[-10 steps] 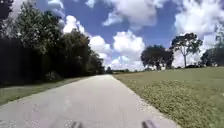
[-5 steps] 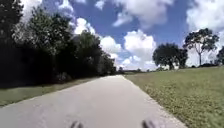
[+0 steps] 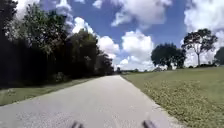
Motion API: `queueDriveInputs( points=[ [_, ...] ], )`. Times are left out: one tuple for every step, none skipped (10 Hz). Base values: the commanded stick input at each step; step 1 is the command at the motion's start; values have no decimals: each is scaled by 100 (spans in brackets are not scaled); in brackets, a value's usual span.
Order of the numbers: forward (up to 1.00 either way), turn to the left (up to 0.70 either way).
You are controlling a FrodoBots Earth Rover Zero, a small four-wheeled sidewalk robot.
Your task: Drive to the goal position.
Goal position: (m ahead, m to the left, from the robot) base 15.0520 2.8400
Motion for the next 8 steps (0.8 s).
queueDriveInputs(
  points=[
    [25, 0],
    [46, 0],
    [62, 0],
    [65, 0],
    [69, 0],
    [70, 0],
    [70, 0],
    [70, 0]
  ],
)
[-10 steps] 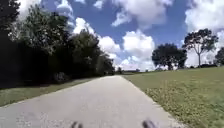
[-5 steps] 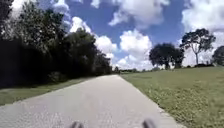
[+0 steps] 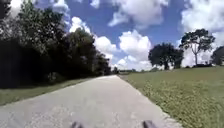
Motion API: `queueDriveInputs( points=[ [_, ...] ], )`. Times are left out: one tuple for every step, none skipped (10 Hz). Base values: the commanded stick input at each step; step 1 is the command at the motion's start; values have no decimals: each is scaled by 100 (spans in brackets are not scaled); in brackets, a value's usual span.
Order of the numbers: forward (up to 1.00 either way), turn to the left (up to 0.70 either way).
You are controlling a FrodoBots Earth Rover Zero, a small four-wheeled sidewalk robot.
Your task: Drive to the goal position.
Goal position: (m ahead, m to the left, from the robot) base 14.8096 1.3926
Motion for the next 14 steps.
queueDriveInputs(
  points=[
    [70, 0],
    [70, 0],
    [70, 0],
    [70, 0],
    [70, 0],
    [70, 0],
    [70, 0],
    [70, 0],
    [70, 0],
    [70, 0],
    [70, 0],
    [70, 20],
    [70, 35],
    [70, 35]
  ],
)
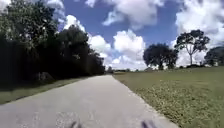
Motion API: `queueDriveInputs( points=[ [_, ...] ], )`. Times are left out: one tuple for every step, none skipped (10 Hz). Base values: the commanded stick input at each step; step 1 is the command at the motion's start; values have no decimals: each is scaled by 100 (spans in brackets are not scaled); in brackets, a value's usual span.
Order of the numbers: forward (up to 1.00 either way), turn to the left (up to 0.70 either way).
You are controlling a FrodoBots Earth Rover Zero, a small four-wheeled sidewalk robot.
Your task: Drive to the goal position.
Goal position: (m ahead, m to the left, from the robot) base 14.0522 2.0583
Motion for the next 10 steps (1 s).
queueDriveInputs(
  points=[
    [70, 35],
    [70, 35],
    [70, 26],
    [70, 0],
    [70, 0],
    [70, 0],
    [70, 0],
    [70, 0],
    [70, 0],
    [70, 0]
  ],
)
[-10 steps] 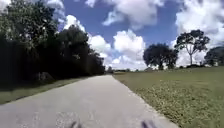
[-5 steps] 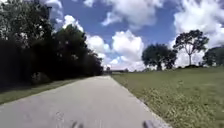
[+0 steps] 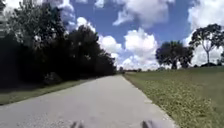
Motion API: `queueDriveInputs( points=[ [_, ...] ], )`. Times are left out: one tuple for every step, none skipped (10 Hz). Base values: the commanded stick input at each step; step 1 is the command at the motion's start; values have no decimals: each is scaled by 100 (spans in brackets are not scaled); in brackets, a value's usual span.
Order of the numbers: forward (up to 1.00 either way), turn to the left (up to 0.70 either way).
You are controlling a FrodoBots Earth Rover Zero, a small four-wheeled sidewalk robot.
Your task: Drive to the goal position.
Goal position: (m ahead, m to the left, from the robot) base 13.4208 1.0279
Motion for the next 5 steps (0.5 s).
queueDriveInputs(
  points=[
    [70, 0],
    [70, 16],
    [70, 33],
    [70, 0],
    [70, 0]
  ],
)
